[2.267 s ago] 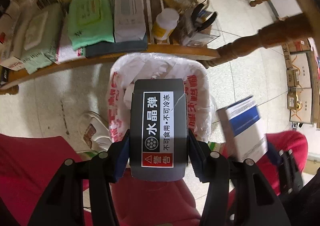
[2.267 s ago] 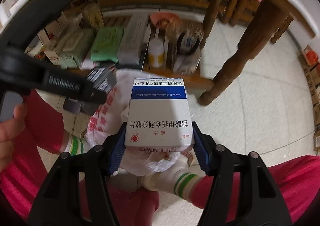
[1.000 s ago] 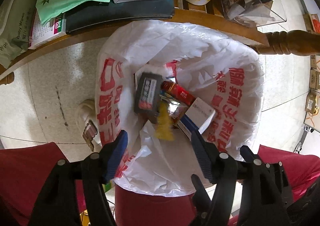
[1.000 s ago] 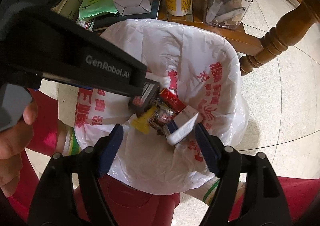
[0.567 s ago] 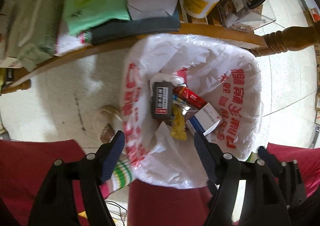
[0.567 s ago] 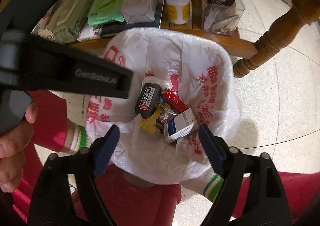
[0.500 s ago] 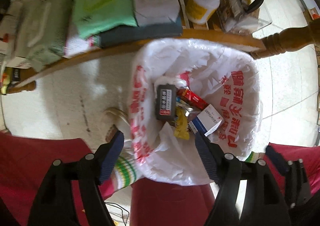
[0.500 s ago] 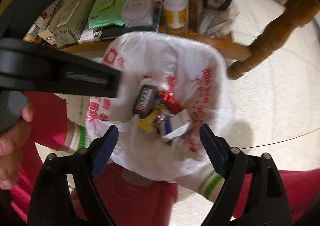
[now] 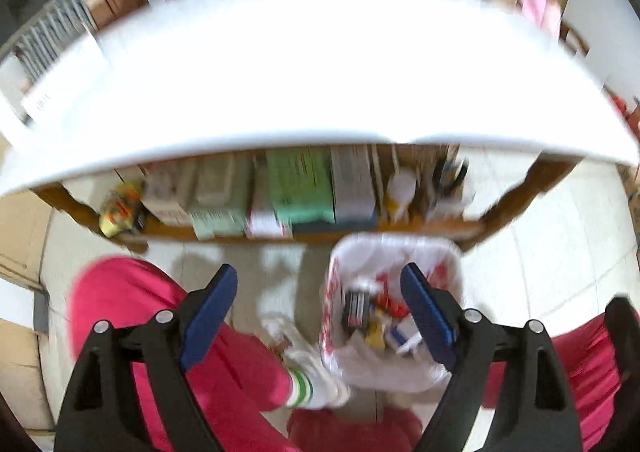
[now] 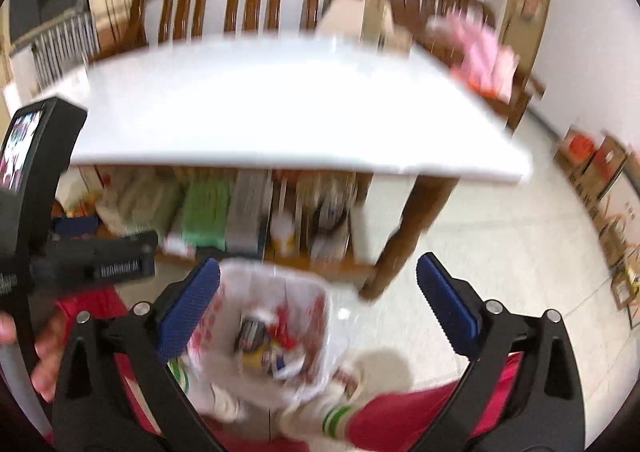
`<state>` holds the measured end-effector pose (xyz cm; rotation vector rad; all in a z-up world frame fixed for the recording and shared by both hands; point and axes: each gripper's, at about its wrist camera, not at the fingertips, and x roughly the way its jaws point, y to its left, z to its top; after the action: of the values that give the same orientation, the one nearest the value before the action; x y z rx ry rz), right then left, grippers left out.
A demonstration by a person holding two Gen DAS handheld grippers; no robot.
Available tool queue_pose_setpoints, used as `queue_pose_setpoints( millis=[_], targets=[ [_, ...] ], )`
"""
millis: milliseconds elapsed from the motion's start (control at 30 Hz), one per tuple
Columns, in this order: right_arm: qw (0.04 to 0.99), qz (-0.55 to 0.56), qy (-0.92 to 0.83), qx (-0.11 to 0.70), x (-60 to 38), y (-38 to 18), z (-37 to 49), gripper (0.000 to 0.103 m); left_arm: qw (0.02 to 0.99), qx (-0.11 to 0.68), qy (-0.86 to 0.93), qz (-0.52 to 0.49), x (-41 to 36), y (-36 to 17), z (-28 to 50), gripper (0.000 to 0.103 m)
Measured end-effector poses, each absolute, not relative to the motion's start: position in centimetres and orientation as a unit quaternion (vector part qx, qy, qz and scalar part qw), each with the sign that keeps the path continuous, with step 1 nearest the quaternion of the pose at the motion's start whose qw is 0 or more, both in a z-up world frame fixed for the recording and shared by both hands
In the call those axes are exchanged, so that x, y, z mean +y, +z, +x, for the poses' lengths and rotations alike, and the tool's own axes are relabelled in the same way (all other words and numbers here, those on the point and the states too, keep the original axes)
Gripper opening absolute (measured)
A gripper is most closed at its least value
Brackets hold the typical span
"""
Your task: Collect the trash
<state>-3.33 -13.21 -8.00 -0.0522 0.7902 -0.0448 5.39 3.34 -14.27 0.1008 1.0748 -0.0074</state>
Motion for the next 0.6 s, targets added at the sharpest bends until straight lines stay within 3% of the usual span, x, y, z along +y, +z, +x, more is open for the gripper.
queue_pose_setpoints(
  millis=[300,600],
  targets=[
    [0.958,-0.011,-0.043,0.285,-13.0,0.5,-6.8,0.096,0.930,0.366,0.007,0.039,3.0,-3.0,0.4,0.095],
    [0.979,-0.015,-0.074,0.191,-12.3,6.4,-11.0,0.096,0.961,0.273,0.017,0.045,2.9,2.9,-4.6,0.095]
  ],
)
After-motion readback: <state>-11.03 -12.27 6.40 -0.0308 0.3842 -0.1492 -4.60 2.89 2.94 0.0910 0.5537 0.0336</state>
